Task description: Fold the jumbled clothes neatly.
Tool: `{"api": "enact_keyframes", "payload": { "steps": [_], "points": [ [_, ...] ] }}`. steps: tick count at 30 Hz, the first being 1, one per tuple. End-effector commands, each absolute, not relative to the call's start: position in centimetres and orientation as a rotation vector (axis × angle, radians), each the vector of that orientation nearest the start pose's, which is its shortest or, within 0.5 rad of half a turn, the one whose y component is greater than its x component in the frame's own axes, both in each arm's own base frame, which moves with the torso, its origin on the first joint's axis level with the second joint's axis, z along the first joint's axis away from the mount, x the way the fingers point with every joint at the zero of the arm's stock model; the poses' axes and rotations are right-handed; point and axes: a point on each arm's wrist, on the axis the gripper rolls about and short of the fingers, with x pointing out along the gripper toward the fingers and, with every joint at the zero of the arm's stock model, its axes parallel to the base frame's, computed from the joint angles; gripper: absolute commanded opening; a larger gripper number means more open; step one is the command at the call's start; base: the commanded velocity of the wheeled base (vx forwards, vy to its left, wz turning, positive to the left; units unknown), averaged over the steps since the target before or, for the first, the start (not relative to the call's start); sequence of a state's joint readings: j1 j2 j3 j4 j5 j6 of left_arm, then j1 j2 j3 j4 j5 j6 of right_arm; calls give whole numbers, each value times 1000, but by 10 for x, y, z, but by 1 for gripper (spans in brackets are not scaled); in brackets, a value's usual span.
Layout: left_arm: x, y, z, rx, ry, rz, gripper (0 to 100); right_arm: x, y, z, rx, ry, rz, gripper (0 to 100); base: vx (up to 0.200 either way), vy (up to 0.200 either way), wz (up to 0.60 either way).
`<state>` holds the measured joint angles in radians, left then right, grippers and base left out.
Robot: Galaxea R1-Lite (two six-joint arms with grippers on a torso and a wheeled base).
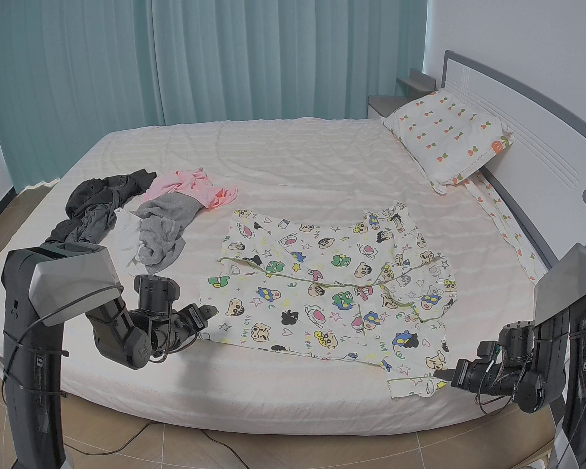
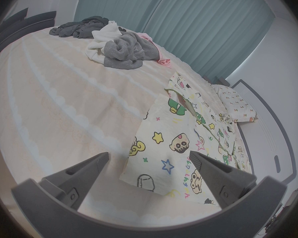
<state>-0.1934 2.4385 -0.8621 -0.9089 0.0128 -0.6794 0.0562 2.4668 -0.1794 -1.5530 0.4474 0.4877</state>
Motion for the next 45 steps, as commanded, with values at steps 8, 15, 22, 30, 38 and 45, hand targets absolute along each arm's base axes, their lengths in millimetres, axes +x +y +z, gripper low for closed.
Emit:
{"api": "enact_keyframes", "payload": {
  "steps": [8,15,22,30,38,45],
  "points": [
    [388,-98,-62,-516,688,29,100,250,24,-61,599,832,295,0,0,0,0],
    [393,-105,-61,-499,695,28,100,250,24,-61,599,833,297,0,0,0,0],
    [396,-105,-60,-488,685,32,100,250,24,-61,599,833,297,0,0,0,0],
    [398,-105,-61,-453,728,76,100,250,24,-61,599,833,297,0,0,0,0],
    [402,-105,-60,-425,758,134,100,249,24,-61,599,834,296,0,0,0,0],
    [403,-105,-59,-421,766,139,0,249,24,-61,599,834,296,0,0,0,0]
  ]
}}
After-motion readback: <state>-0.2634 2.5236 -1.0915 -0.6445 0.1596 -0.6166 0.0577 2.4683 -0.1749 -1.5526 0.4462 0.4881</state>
